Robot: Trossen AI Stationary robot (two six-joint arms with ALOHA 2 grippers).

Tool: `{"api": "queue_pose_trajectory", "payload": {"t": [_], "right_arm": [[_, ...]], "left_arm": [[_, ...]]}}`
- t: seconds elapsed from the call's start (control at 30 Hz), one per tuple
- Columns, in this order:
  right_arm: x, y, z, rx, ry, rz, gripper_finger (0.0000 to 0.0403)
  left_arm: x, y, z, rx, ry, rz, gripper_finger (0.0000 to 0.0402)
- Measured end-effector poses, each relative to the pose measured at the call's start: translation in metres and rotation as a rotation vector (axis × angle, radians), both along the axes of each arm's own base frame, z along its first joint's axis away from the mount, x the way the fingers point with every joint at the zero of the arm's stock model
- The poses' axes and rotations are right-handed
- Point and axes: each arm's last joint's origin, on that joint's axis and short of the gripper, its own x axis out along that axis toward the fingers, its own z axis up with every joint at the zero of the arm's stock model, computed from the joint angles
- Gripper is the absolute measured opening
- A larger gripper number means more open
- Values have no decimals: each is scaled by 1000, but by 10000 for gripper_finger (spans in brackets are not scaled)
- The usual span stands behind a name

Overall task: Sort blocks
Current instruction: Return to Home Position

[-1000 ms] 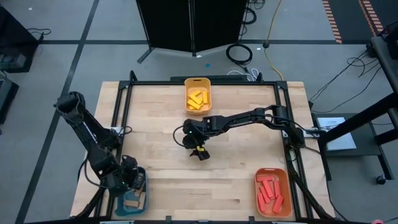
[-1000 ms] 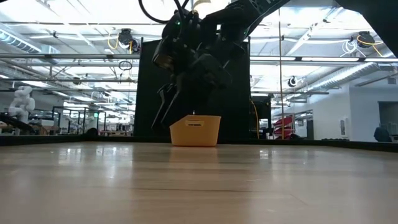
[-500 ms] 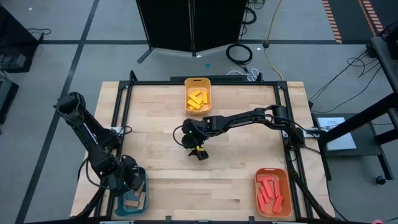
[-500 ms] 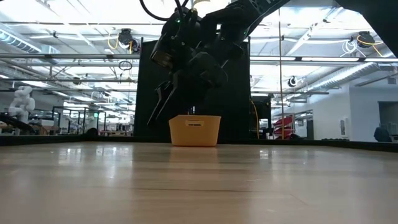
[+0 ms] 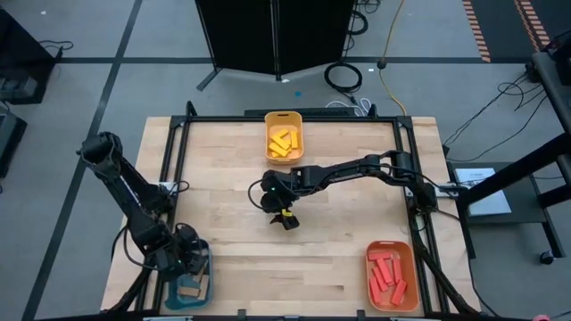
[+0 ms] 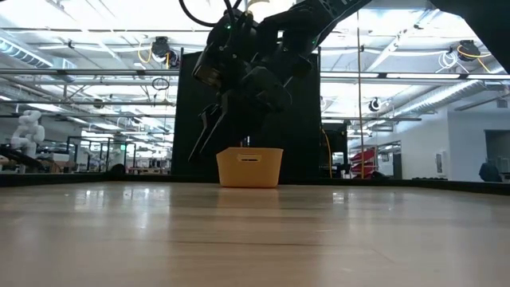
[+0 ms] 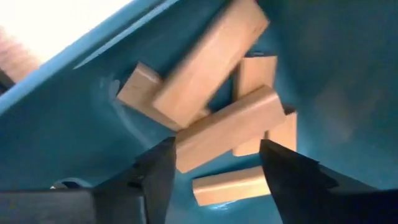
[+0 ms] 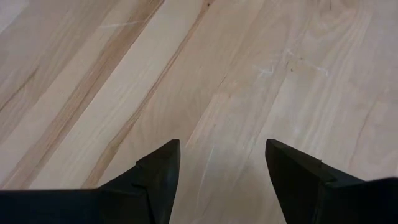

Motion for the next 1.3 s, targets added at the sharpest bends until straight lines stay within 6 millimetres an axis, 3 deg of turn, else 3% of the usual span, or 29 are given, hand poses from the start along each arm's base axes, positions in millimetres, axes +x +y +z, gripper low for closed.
{"api": "queue_pose_trajectory", "payload": {"t": [0.4,0.8,1.03,1.3], "right_arm": [[3,0,6,14,1,-20,208],[9,-2,51,-43,77,-51,208],[3,-5,80,-71,187,-99,208],[-15,-19,117,-59,197,-132,208]], "left_arm": [[7,10,12,-30,-108,-77,244],[21,26,42,29,-526,-171,244],[28,50,59,277,-754,-273,244],[49,79,86,829,-1018,-488,244]]}}
